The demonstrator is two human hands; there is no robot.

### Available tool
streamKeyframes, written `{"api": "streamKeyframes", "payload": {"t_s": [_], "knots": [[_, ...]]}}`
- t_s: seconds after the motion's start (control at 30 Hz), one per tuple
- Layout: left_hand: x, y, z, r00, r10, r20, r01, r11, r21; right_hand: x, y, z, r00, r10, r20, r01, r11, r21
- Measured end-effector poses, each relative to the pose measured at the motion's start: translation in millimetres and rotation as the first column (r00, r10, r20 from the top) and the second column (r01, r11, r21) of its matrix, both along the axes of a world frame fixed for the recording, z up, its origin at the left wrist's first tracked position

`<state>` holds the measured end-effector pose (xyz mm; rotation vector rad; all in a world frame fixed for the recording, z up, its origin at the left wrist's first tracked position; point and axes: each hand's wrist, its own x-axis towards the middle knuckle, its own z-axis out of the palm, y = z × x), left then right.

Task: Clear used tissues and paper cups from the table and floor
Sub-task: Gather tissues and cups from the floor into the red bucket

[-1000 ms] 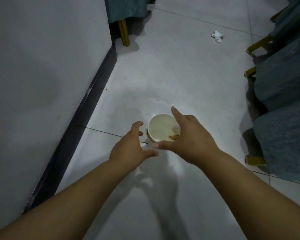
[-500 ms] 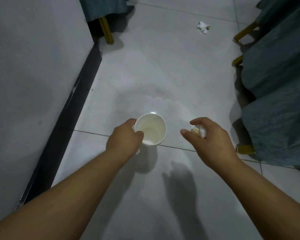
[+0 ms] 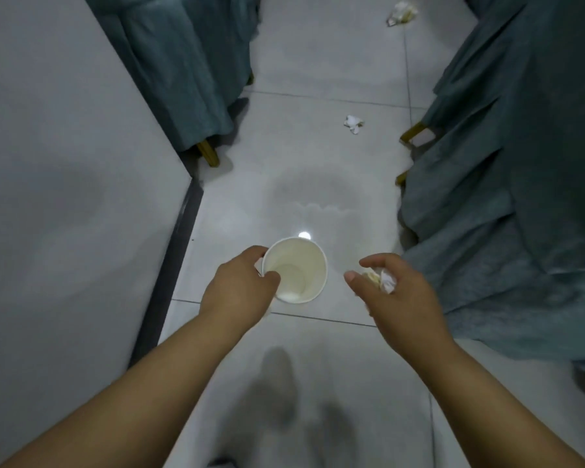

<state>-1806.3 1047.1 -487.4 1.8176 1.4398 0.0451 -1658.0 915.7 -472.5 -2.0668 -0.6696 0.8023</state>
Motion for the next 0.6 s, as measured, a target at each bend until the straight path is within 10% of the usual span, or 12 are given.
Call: {"api": "streamKeyframes", "payload": {"t_s": [0.6], "knots": [[27.2,-105.8,460.3,0.965,-0.038,0.261,0.025,0.998,0.053,6.9,-118.3,454.9,0.979,-0.201,-0.017,0.201,0.96,0.197]]}}
